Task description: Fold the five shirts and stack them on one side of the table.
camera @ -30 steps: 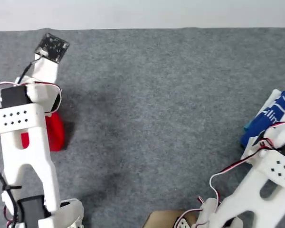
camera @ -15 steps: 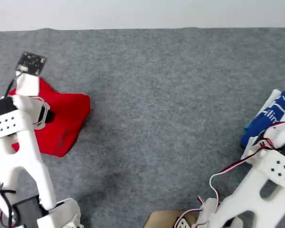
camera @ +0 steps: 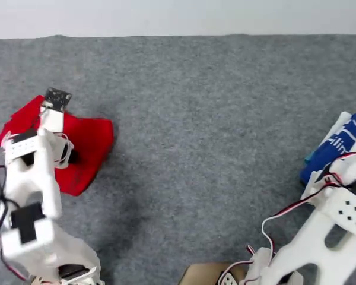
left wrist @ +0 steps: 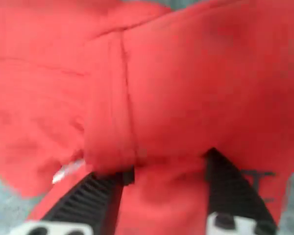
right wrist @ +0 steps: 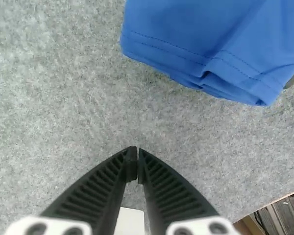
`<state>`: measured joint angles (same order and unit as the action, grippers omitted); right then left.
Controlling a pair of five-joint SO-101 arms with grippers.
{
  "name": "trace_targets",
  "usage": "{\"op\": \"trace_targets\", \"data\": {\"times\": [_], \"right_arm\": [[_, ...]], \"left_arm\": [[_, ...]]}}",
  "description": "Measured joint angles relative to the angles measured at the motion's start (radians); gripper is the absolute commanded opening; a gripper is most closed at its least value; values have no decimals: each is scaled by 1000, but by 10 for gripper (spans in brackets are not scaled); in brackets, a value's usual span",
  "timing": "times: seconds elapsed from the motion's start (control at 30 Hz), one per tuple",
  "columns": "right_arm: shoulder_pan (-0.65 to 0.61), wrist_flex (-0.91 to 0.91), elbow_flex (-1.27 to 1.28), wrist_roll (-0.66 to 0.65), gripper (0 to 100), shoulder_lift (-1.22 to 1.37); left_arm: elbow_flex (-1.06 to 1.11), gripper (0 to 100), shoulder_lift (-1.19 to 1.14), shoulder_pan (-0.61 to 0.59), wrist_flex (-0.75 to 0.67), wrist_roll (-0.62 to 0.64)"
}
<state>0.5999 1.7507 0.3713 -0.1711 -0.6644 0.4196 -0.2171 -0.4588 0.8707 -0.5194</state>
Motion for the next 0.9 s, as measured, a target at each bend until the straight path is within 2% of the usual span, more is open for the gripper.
{"op": "trace_targets", "data": {"times": [0.13,0.4,0.57,0.7,0.9], "right_arm": [[0,0,0,0,9,0],[0,0,0,0,9,0],[0,0,0,0,9,0],[0,0,0,0,9,0],[0,0,0,0,9,0]], "left_arm": [[-107,3,-95,8,64,-32],[-327,2,-126,23,299,-43],[-448,2,-57,75,420,-43],[-486,2,32,141,440,-25],[-572,2,95,285,440,106]]}}
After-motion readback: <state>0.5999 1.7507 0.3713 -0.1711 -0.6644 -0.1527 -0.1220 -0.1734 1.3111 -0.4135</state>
